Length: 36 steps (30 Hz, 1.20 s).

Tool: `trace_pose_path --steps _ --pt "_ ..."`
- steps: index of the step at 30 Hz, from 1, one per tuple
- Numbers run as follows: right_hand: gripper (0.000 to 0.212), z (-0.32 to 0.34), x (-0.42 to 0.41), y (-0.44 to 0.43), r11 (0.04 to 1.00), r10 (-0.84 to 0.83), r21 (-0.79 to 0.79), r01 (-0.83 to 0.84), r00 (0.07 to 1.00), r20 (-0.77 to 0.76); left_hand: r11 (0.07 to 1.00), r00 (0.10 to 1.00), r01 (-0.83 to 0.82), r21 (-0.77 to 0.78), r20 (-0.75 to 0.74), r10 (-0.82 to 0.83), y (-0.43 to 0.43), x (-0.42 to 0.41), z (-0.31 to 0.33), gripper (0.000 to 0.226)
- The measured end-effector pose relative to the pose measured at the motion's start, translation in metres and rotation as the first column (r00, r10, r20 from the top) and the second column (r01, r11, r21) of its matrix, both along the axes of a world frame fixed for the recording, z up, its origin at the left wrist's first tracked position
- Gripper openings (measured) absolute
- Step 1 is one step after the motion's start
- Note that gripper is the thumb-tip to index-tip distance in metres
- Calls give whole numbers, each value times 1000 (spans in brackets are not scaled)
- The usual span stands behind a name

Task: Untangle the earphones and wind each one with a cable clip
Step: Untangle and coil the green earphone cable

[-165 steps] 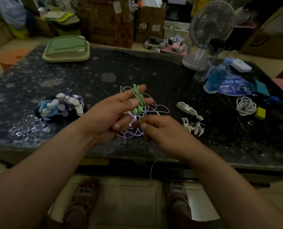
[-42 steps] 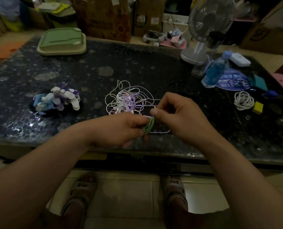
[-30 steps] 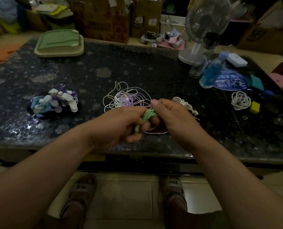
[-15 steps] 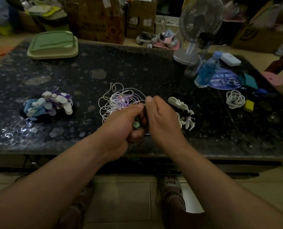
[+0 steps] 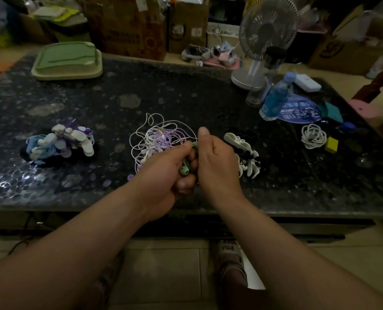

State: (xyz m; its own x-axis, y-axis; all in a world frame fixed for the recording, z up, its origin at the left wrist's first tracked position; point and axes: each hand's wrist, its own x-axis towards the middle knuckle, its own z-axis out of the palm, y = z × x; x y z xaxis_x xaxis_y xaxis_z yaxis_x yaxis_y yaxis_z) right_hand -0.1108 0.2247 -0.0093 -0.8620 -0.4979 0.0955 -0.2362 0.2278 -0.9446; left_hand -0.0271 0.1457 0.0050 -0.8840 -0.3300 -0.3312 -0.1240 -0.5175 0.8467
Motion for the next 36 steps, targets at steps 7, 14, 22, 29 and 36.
trace_pose_path --steps 7,14,22,29,36 --pt "60 -6 -9 -2 994 40 95 -45 998 52 987 993 -75 -140 77 87 5 -1 -8 31" --pt "58 -9 -8 -13 998 -3 62 -2 996 86 978 988 -134 -159 50 144 17 -2 -8 33" --pt "66 -7 -7 -14 996 8 92 -17 996 92 905 980 -152 -396 59 190 5 -7 -10 33" --pt "54 -2 -17 -2 990 40 125 -65 981 189 754 987 -84 -651 47 151 1 -18 -16 36" --pt "38 10 -90 27 921 -58 389 29 996 62 721 980 -124 -681 28 196 -17 -33 -17 41"
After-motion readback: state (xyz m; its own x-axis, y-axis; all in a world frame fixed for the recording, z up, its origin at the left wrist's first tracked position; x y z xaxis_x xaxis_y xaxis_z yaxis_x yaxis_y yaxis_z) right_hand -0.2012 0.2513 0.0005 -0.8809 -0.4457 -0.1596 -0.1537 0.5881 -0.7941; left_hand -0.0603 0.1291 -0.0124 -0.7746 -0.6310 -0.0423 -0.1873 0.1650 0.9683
